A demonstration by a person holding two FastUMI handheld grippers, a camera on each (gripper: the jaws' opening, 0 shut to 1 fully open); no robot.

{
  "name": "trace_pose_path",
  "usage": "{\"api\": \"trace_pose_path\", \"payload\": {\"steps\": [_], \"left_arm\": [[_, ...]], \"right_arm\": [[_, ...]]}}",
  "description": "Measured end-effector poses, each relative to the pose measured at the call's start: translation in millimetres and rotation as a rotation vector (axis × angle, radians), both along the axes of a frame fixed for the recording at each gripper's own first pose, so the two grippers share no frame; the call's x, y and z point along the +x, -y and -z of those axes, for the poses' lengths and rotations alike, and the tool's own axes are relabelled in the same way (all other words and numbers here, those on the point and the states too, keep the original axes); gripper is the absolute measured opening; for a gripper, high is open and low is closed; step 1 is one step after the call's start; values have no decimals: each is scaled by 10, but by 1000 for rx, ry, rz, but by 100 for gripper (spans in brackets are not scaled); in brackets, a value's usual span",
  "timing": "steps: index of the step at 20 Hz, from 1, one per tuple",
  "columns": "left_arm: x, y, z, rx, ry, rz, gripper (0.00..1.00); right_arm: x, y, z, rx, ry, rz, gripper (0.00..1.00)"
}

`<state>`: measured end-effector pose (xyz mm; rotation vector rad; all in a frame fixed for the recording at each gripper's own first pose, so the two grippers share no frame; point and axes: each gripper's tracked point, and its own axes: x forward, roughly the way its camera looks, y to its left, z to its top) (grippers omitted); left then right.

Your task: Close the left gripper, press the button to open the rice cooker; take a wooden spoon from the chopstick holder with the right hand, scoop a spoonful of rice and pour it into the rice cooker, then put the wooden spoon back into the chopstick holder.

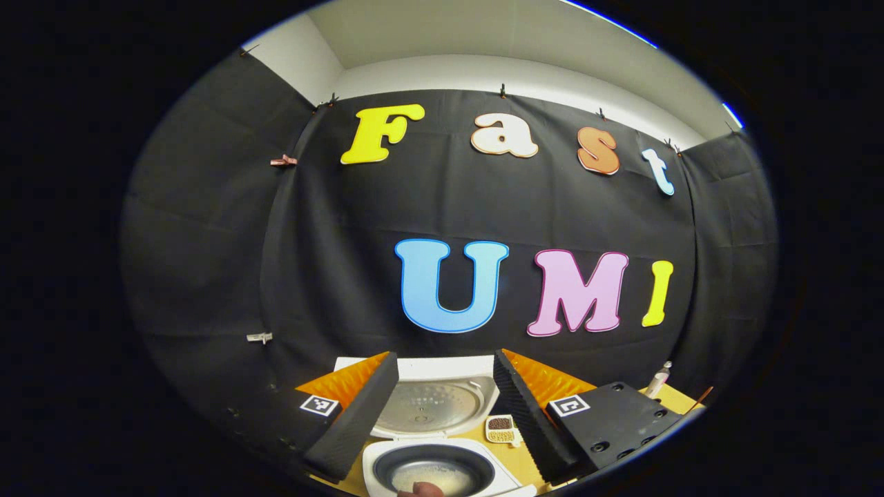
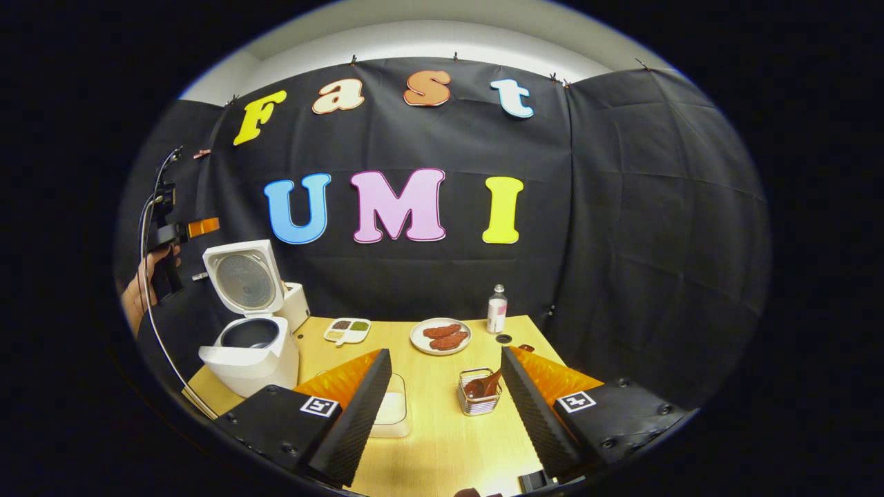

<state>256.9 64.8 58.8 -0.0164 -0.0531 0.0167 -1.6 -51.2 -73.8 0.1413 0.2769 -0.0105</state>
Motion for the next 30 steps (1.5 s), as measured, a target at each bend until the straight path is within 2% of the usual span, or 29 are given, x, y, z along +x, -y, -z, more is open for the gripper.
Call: {"api": "trace_pose_path", "payload": {"steps": [8,13,18,21,30], "left_arm": [[1093,-356,280,-10,-94,-103,95],[1318,-399,608,-18,-168,-122,95],[1297,-385,757,45,-220,-128,97],[1185,-356,742,36,-224,-116,99],[527,-156,934,35,-231,-124,99]], "right_arm": [[-141,173,99,-21,-53,100,98],[-235,225,134,-24,-78,122,99],[-244,175,172,-4,-88,103,98],[-249,145,192,13,-87,88,99],[-440,161,303,58,-117,30,98]]}}
